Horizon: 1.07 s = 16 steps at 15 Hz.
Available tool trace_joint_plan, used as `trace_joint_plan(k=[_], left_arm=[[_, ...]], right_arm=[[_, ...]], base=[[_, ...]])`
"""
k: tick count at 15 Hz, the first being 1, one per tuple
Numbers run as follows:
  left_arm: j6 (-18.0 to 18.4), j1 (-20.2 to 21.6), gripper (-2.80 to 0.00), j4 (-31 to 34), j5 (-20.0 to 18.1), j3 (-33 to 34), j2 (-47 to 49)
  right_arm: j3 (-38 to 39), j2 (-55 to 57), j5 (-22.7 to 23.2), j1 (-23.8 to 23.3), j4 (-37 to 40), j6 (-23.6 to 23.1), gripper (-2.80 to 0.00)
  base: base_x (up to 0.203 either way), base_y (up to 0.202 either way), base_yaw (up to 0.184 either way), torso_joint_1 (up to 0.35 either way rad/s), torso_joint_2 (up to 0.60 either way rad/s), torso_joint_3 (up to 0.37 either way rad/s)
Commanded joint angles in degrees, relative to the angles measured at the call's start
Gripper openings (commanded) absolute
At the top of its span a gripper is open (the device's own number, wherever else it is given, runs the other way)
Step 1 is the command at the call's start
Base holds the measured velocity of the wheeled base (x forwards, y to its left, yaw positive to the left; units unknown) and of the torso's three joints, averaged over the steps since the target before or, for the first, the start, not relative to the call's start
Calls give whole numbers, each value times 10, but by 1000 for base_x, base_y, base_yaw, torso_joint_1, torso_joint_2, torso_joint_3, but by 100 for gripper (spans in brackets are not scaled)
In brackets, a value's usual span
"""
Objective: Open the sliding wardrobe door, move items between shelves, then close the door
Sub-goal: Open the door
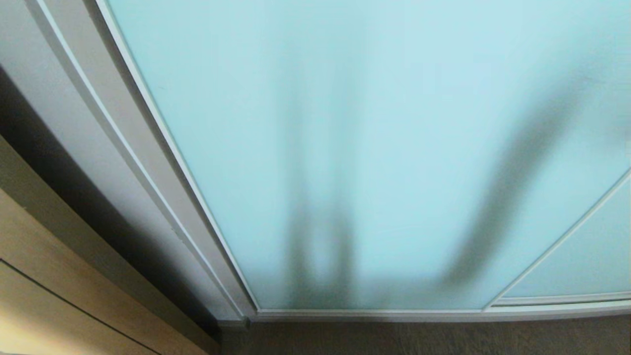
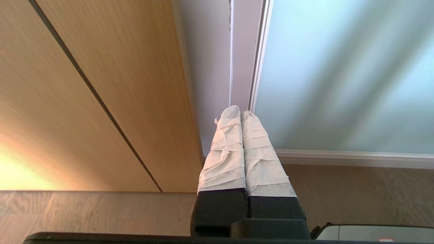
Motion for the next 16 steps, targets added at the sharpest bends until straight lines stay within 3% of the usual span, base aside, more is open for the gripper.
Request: trace_joint_plan(k=[1, 4, 5, 9, 11, 13, 16], left_arm=[[0, 0, -280, 0, 0, 0, 0], [0, 0, -280, 0, 0, 0, 1], [0, 0, -280, 0, 0, 0, 1], [0, 0, -280, 0, 0, 0, 0], [0, 0, -280, 0, 0, 0, 0], [0, 0, -280, 0, 0, 0, 0], [0, 0, -280, 0, 0, 0, 0]], right_arm=[[45, -130, 1, -3, -3, -5, -280], [107, -271, -15, 5, 5, -48, -280], [127, -311, -34, 28, 13, -72, -280], [194, -412, -115, 251, 105, -195, -280], [271, -491, -169, 364, 143, -235, -280], [372, -566, -213, 422, 167, -250, -280], [492, -660, -242, 467, 184, -249, -280]], base=[[0, 0, 0, 0, 0, 0], [0, 0, 0, 0, 0, 0], [0, 0, 0, 0, 0, 0], [0, 0, 0, 0, 0, 0], [0, 0, 0, 0, 0, 0], [0, 0, 0, 0, 0, 0], [0, 0, 0, 0, 0, 0]])
